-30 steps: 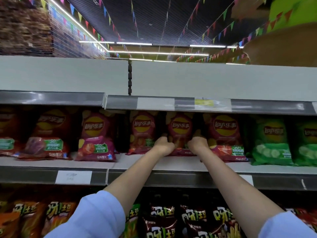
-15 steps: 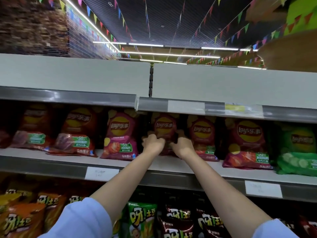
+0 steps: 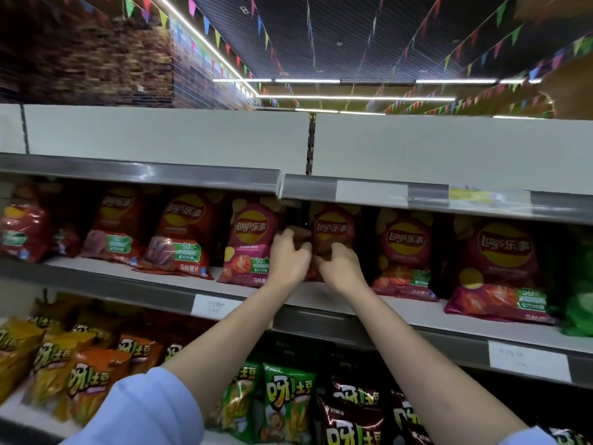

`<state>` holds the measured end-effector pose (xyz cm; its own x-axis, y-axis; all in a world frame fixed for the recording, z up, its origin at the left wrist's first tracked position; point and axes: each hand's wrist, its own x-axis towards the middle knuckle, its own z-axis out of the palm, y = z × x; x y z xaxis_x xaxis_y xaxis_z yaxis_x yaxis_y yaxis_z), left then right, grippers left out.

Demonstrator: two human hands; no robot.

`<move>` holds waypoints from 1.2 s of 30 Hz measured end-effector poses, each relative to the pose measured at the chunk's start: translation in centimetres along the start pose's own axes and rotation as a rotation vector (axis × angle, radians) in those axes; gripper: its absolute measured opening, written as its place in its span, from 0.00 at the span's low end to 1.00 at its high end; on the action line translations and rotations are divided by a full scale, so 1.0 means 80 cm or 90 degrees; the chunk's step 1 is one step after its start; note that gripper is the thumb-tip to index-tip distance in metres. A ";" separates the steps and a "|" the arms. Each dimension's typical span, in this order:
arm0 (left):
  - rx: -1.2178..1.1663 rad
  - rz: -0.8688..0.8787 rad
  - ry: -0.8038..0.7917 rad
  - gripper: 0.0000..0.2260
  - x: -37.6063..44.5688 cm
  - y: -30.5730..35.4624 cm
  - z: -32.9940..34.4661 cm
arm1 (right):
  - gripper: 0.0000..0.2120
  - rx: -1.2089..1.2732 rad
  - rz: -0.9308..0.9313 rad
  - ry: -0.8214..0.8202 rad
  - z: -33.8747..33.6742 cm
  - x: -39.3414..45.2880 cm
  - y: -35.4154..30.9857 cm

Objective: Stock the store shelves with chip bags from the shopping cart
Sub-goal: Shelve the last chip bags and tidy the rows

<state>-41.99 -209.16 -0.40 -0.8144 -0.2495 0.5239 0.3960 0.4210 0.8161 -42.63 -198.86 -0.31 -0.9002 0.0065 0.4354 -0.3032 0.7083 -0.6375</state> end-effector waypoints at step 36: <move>0.068 -0.113 -0.258 0.30 0.099 -0.105 -0.144 | 0.38 -0.021 0.252 0.140 0.117 -0.004 -0.107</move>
<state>-46.90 -224.74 -0.30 -0.9746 0.0270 0.2224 0.2063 0.4954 0.8438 -42.67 -211.58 -0.95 -0.8555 0.4295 0.2893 0.0651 0.6433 -0.7628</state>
